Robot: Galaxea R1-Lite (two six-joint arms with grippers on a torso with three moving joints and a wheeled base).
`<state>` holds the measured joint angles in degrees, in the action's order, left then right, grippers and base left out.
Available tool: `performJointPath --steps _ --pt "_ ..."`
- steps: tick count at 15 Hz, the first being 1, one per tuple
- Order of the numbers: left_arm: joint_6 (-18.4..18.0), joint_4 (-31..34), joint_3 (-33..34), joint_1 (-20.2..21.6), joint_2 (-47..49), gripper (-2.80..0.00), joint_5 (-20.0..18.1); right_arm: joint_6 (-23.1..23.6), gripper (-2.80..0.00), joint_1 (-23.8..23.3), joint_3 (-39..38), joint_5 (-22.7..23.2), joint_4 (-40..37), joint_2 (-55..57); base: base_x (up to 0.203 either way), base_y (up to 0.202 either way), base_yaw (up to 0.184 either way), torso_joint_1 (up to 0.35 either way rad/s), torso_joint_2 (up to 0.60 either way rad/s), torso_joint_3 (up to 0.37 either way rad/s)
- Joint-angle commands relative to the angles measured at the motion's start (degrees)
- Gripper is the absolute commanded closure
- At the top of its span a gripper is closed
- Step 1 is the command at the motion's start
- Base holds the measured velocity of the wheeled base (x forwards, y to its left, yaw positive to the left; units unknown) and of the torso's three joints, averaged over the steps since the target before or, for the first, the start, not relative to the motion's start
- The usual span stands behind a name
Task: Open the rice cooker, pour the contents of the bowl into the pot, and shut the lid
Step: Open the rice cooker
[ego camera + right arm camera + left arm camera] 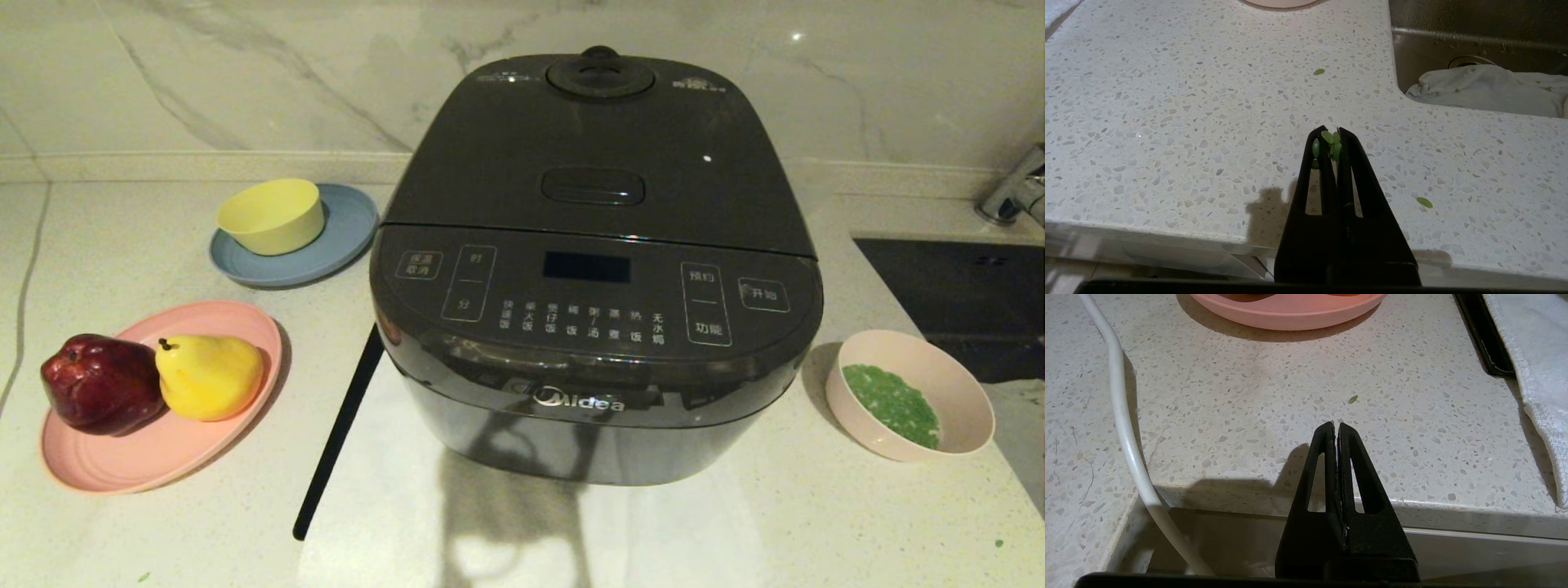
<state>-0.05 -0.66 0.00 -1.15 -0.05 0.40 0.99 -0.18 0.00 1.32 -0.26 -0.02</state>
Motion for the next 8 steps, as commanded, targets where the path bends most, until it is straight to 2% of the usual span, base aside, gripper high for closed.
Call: performJointPath --steps 1,8 --pt "0.0 0.0 0.5 0.0 0.0 0.0 0.0 -0.1 0.0 0.0 0.0 0.0 0.0 0.0 0.0 0.0 0.0 0.0 0.0 0.0" --pt "0.0 0.0 0.5 0.0 0.0 0.0 0.0 0.0 0.0 0.0 0.0 0.1 0.0 0.0 0.0 0.0 0.0 0.0 0.0 0.0"
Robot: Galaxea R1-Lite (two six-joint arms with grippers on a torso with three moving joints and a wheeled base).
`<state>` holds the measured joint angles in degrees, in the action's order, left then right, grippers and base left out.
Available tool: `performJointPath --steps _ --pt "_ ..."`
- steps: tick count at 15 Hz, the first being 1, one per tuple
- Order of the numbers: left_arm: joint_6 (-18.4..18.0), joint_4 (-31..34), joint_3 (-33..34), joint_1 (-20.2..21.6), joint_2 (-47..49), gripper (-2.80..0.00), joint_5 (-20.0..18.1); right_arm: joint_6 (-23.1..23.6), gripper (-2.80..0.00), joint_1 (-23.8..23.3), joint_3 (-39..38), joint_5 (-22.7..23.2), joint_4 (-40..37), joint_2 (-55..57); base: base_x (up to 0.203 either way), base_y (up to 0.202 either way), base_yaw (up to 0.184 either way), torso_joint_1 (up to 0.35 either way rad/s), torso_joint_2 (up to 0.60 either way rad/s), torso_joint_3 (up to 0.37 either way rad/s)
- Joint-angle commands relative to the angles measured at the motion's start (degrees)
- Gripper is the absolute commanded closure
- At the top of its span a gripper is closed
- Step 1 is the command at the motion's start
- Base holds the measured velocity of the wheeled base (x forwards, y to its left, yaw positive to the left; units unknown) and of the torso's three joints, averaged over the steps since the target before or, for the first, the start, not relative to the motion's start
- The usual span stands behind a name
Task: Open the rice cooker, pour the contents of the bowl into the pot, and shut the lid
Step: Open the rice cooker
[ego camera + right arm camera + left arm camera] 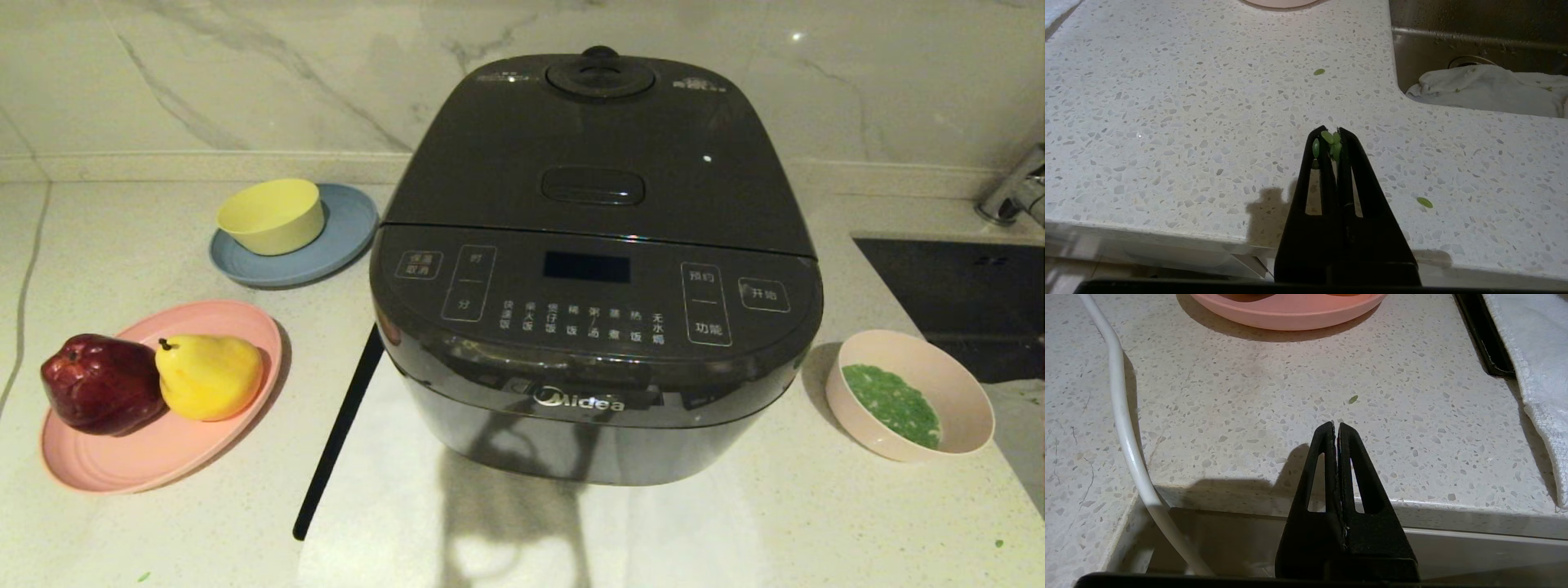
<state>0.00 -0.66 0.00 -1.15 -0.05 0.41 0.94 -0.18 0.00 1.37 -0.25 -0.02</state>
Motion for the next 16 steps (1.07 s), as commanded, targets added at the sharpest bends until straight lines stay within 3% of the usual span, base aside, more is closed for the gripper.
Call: performJointPath --steps 1,16 --pt "-0.1 0.0 0.5 0.0 0.0 0.0 0.0 0.1 0.0 0.0 0.0 0.0 0.0 0.0 0.0 0.0 0.0 0.0 0.0 0.0" --pt "-0.1 0.0 0.5 0.0 0.0 0.0 0.0 0.2 0.0 0.0 0.0 0.0 0.0 0.0 0.0 0.0 0.0 0.186 -0.42 -0.239"
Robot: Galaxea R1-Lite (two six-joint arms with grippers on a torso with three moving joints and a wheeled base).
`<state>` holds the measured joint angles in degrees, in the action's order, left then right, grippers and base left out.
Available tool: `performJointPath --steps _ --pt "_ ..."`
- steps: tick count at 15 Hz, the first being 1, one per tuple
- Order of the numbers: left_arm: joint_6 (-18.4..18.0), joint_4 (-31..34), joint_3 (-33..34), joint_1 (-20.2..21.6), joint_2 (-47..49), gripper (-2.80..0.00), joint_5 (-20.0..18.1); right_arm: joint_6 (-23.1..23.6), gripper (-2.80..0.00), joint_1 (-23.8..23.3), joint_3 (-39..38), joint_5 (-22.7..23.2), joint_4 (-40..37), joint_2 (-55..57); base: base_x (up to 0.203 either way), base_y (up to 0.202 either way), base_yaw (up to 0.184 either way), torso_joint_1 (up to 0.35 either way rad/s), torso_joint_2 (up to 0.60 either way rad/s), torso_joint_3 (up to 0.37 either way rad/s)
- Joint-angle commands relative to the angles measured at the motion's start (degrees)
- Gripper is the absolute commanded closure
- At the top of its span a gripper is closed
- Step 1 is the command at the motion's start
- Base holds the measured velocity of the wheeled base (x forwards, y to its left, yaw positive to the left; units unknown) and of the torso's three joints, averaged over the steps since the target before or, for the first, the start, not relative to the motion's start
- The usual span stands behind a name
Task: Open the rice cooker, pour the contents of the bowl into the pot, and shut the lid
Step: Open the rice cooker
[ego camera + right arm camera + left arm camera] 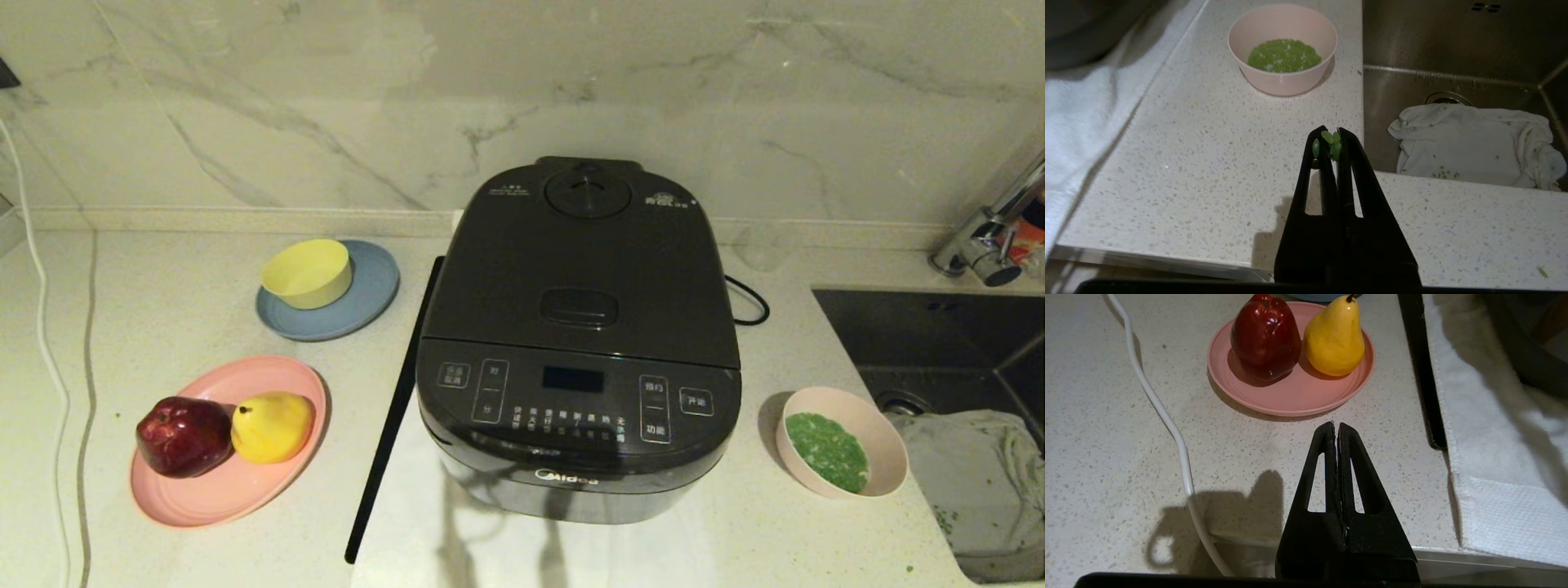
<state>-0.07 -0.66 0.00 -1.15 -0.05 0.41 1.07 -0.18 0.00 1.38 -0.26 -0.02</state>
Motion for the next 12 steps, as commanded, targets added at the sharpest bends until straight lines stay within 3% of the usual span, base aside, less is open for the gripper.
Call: performJointPath --steps 1,12 --pt "0.1 0.0 0.5 0.0 0.0 0.0 0.0 0.0 0.0 0.0 0.0 0.0 0.0 0.0 0.0 0.0 0.0 0.16 -0.35 -0.189" --pt "0.1 0.0 0.5 0.0 0.0 0.0 0.0 0.1 0.0 0.0 0.0 0.0 0.0 0.0 0.0 0.0 0.0 0.153 -0.32 -0.175"
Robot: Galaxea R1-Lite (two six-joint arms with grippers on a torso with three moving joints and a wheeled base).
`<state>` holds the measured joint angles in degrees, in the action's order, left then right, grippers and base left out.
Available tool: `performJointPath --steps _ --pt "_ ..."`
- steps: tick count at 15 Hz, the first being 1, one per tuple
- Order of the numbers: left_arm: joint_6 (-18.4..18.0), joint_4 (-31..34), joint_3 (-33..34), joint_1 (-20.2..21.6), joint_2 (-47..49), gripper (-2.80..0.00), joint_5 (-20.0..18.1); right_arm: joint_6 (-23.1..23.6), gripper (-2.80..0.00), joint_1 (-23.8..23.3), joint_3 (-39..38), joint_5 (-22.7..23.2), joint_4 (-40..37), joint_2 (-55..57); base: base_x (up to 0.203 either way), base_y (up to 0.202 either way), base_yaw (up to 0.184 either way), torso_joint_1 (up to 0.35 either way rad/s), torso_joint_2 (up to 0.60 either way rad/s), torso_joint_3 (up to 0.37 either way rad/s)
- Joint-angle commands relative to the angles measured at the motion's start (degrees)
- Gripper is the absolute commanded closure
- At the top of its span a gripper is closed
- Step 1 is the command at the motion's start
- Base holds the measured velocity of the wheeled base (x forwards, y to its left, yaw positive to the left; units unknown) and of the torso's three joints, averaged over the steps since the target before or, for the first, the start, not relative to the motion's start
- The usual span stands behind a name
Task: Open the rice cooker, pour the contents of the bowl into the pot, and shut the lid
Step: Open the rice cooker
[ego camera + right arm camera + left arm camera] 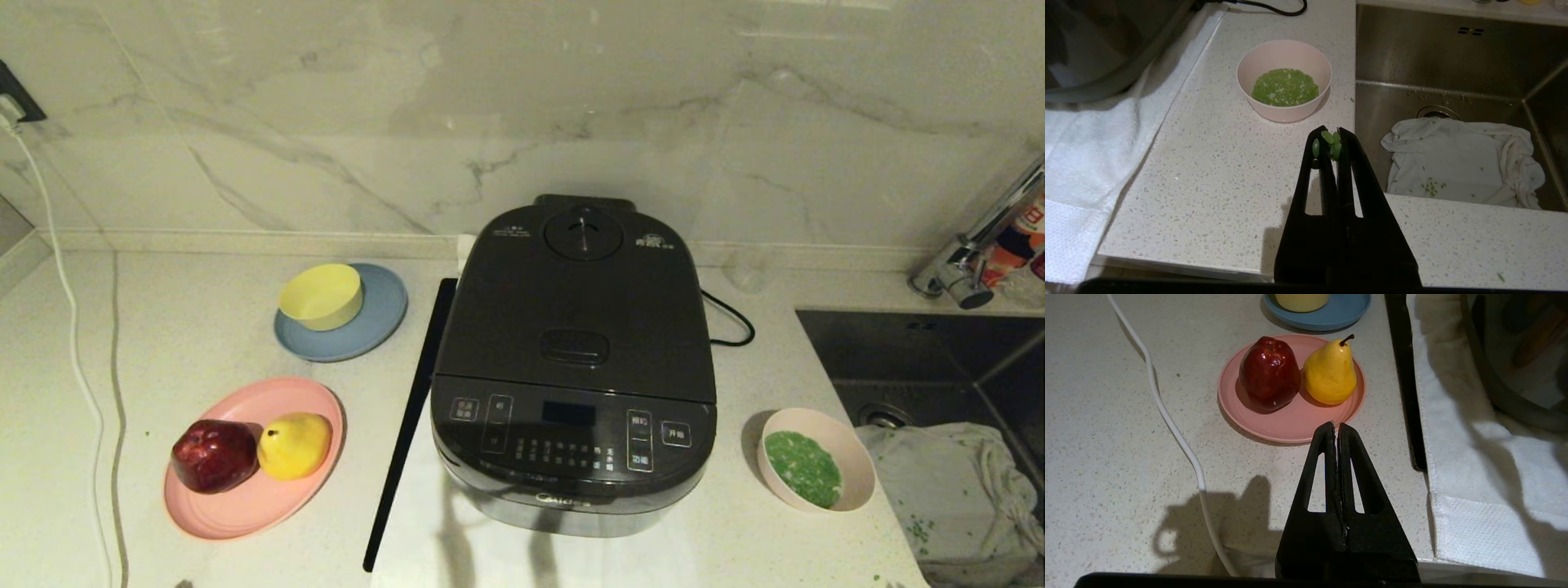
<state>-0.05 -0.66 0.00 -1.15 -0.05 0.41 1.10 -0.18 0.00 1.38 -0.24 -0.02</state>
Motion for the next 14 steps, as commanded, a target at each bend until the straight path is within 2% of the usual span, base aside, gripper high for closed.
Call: performJointPath --steps 1,6,14 --pt "0.0 0.0 0.5 0.0 0.0 0.0 0.0 0.0 0.0 0.0 0.0 0.0 0.0 0.0 0.0 0.0 0.0 0.136 -0.31 -0.165" --pt "0.0 0.0 0.5 0.0 0.0 0.0 0.0 0.0 0.0 0.0 0.0 0.0 0.0 0.0 0.0 0.0 0.0 0.104 -0.21 -0.114" --pt "0.0 0.0 0.5 0.0 0.0 0.0 0.0 -0.1 0.0 0.0 0.0 0.0 0.0 0.0 0.0 0.0 0.0 0.003 -0.01 -0.002"
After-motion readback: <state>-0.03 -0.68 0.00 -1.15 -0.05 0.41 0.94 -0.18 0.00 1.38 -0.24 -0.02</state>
